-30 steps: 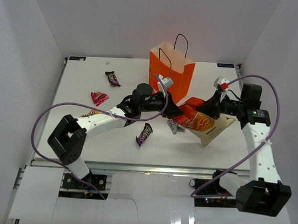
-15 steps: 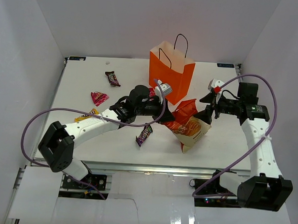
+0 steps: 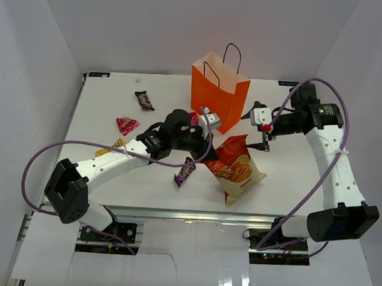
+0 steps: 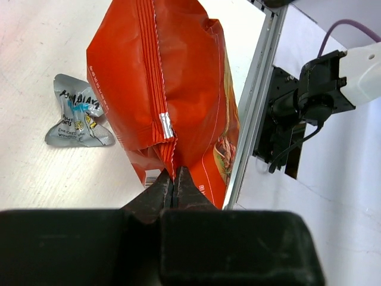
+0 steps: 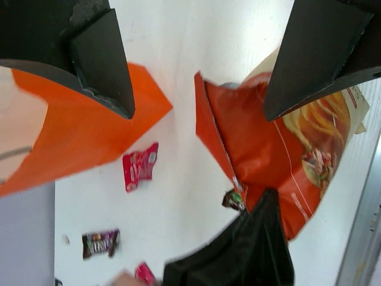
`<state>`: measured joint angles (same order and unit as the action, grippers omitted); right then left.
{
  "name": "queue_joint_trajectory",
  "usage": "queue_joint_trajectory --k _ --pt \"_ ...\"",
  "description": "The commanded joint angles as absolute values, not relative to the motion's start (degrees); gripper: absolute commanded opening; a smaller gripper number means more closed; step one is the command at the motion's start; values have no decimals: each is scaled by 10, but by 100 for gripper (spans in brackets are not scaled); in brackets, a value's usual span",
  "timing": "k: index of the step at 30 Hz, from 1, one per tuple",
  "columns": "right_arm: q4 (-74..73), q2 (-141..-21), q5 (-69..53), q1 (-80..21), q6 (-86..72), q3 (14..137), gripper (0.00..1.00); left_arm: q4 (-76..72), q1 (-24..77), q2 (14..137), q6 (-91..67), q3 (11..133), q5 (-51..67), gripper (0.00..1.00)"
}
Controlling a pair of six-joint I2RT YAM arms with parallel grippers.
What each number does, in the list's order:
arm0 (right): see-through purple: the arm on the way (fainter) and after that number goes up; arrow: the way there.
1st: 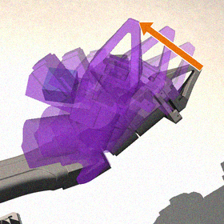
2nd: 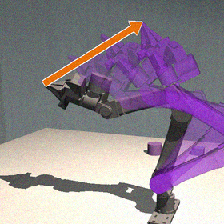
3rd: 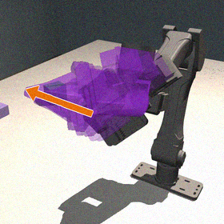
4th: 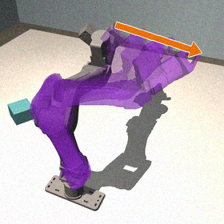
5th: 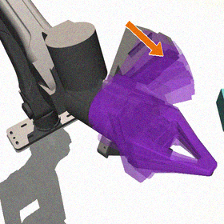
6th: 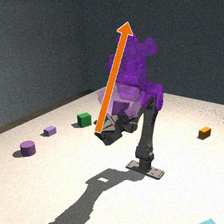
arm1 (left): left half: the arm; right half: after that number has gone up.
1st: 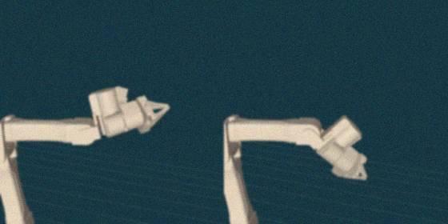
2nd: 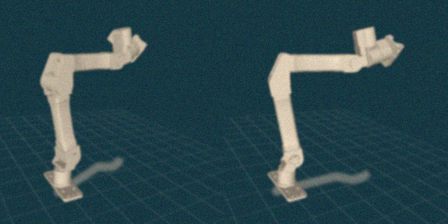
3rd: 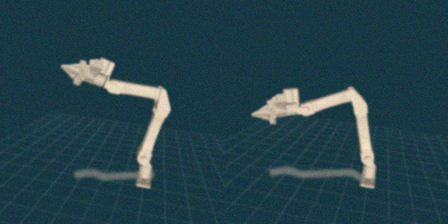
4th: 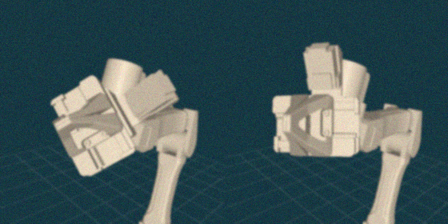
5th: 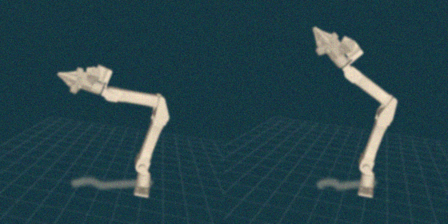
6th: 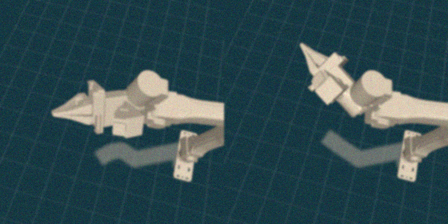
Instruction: Place the snacks into the paper bag
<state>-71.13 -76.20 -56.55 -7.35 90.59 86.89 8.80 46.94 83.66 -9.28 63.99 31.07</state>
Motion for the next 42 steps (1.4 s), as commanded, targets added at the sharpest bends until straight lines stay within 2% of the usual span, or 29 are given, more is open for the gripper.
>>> queue_joint_trajectory --k 1,7,16,22,25,26,28,32,34,36,39,40,42 --pt "-751 -789 -566 -143 905 925 95 112 472 811 -49 681 321 0" --pt "-744 -826 -530 -214 828 935 98 117 473 797 -48 700 310 0" --pt "-716 -858 -505 -219 784 932 100 117 473 766 -47 706 303 0" --pt "-722 -873 -504 -220 784 924 80 117 472 758 -41 708 291 0" --pt "-725 -873 -508 -220 784 932 59 115 473 752 -39 706 281 0" --pt "-726 -872 -509 -220 784 934 48 114 472 751 -39 706 278 0" --pt "-727 -868 -512 -221 784 939 35 113 472 748 -37 706 269 0" --pt "-741 -866 -523 -220 790 947 21 105 472 738 -36 710 246 0" --pt "-751 -861 -538 -220 791 951 10 100 472 730 -40 711 229 0" --pt "-747 -850 -558 -220 786 950 8 85 472 722 -47 709 215 0" --pt "-707 -832 -579 -220 737 947 8 55 473 698 -70 695 180 29" --pt "-694 -823 -584 -220 720 945 8 34 473 680 -83 690 166 48" --pt "-665 -815 -587 -220 674 943 8 14 472 662 -96 672 150 63"
